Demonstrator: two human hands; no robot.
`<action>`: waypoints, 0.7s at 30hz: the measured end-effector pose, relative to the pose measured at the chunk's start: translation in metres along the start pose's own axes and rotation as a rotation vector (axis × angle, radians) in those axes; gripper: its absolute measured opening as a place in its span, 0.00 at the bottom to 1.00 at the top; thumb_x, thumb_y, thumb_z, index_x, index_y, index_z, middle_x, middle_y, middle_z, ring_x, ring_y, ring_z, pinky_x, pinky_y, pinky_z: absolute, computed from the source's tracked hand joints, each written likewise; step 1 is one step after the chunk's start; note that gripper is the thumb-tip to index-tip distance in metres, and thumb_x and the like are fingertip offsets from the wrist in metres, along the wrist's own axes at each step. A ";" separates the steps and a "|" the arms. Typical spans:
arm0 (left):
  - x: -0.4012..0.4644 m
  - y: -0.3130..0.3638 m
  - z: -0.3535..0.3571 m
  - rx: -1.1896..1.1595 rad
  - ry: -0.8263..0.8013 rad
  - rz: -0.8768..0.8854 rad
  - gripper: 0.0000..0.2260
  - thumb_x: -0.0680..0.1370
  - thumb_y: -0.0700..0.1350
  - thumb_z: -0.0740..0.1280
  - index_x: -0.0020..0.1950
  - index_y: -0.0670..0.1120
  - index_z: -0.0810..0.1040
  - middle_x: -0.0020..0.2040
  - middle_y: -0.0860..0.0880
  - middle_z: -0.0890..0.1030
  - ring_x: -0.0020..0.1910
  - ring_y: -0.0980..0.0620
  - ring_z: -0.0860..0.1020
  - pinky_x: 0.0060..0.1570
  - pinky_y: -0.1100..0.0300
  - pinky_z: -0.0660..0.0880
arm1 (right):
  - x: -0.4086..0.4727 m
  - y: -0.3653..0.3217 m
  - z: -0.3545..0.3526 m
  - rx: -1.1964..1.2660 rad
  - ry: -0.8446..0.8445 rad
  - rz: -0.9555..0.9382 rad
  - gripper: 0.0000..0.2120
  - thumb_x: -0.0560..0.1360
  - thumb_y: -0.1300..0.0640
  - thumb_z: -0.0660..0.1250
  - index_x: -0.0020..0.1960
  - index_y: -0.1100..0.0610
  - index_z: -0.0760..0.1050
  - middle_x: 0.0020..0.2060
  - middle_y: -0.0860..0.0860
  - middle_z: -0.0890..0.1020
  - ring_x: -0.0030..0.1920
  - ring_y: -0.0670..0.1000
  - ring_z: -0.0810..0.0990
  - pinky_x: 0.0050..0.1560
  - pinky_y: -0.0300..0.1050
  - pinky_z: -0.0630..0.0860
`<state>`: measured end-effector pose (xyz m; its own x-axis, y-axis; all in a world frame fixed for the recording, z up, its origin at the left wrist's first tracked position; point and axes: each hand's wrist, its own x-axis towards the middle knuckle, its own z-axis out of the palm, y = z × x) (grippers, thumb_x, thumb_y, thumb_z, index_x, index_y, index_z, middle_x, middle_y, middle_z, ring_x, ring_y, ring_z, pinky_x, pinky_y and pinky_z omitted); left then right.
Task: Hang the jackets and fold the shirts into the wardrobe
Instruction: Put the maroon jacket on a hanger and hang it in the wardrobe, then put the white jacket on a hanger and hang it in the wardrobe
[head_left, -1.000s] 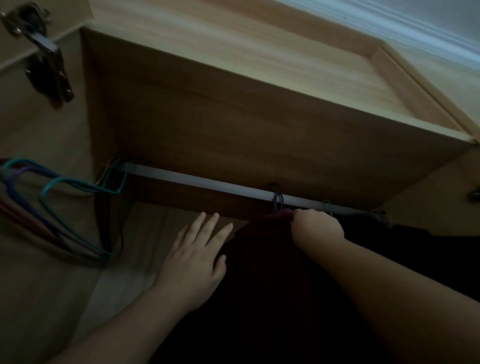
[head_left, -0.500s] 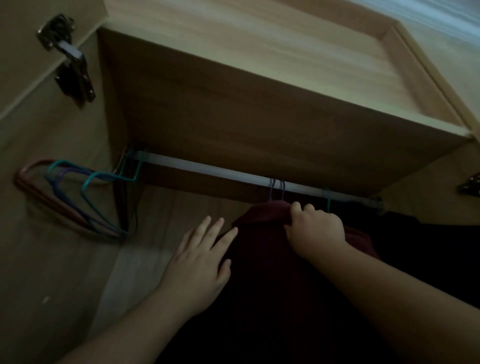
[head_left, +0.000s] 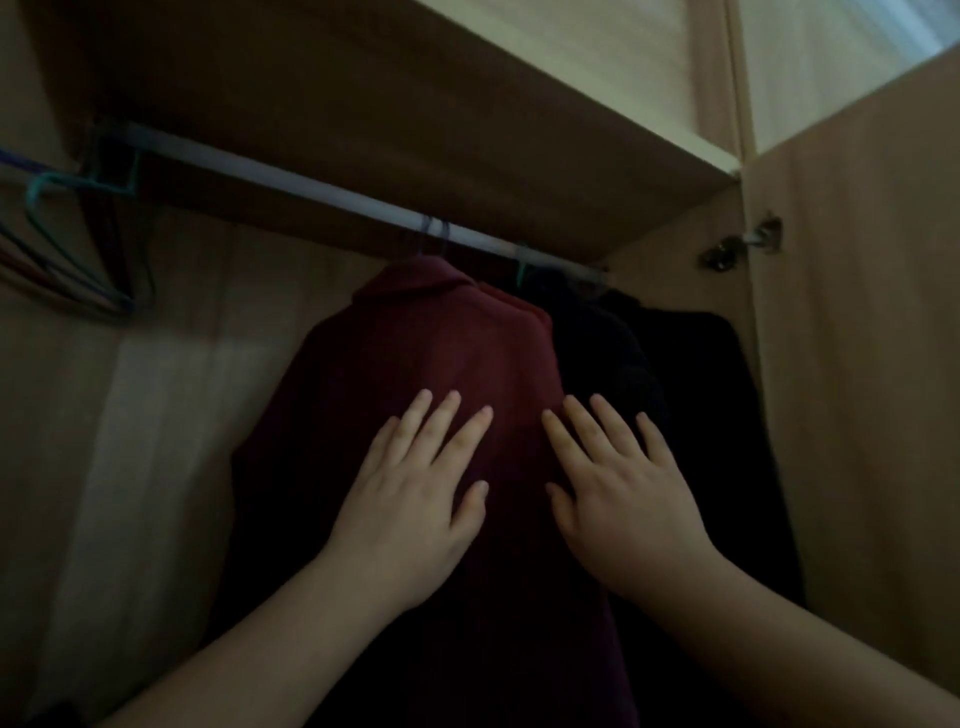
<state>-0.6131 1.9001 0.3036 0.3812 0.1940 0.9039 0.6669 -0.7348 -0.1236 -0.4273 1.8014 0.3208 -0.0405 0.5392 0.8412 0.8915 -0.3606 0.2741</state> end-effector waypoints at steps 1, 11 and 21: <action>-0.014 0.020 0.000 -0.019 -0.032 0.014 0.28 0.81 0.60 0.49 0.80 0.60 0.43 0.81 0.55 0.45 0.78 0.55 0.37 0.78 0.51 0.45 | -0.026 0.010 -0.003 0.009 -0.031 0.014 0.32 0.79 0.39 0.47 0.80 0.49 0.52 0.79 0.51 0.56 0.79 0.54 0.50 0.76 0.62 0.54; -0.150 0.296 -0.009 -0.376 -0.325 0.061 0.28 0.81 0.61 0.46 0.80 0.59 0.41 0.81 0.53 0.43 0.79 0.53 0.39 0.78 0.51 0.45 | -0.348 0.155 -0.127 -0.068 -0.300 0.211 0.31 0.80 0.43 0.53 0.80 0.50 0.52 0.79 0.52 0.57 0.79 0.55 0.50 0.76 0.60 0.57; -0.265 0.634 -0.062 -0.759 -0.498 0.471 0.30 0.77 0.60 0.50 0.79 0.56 0.55 0.80 0.47 0.58 0.79 0.44 0.53 0.75 0.47 0.53 | -0.646 0.291 -0.321 -0.339 -0.583 0.604 0.31 0.80 0.44 0.55 0.80 0.50 0.51 0.80 0.52 0.54 0.80 0.56 0.49 0.77 0.59 0.55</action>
<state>-0.3309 1.3421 0.0108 0.8383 -0.1000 0.5360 -0.1347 -0.9905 0.0259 -0.2868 1.1035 0.0067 0.7086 0.4519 0.5418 0.5022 -0.8625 0.0626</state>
